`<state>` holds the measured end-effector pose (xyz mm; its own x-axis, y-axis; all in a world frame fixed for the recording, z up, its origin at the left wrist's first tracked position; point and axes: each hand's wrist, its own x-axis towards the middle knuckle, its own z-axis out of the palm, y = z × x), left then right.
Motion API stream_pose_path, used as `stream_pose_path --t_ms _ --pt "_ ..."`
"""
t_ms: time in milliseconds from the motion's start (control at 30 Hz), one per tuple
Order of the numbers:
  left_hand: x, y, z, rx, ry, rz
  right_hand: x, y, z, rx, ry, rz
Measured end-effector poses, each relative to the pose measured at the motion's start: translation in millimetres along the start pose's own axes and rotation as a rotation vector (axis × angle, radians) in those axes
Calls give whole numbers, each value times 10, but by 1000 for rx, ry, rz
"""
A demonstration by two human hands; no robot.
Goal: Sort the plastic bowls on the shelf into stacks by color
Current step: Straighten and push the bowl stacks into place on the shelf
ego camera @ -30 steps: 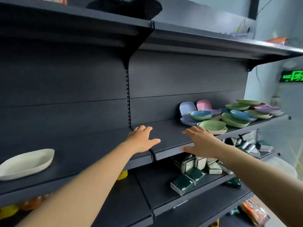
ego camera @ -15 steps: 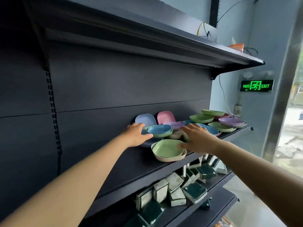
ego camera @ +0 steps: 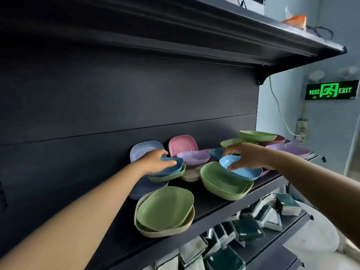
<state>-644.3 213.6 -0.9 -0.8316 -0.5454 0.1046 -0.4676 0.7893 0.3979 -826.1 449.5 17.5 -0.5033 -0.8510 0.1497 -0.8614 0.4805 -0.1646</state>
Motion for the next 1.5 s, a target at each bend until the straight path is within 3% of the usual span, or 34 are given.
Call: stream_pose_path --t_ms 233,567,867,1033,1233,1367,1500 --pt "537 186 308 -42 16 -171 798 635 65 -96 -159 -185" --pt "810 266 512 -283 180 -363 1369 940 54 -103 -430 -445" --pt "644 -220 279 -137 222 -627 1740 1015 221 -93 -479 -575" --pt "620 -410 287 -123 263 -710 1871 969 247 -46 -507 -590" --pt "580 -570 406 -286 162 -782 2008 861 205 42 -575 -565" --pt "597 -659 444 -435 224 -783 2118 826 198 110 -595 -556" --pt "619 -669 453 -425 260 -780 2160 785 173 209 -563 -526"
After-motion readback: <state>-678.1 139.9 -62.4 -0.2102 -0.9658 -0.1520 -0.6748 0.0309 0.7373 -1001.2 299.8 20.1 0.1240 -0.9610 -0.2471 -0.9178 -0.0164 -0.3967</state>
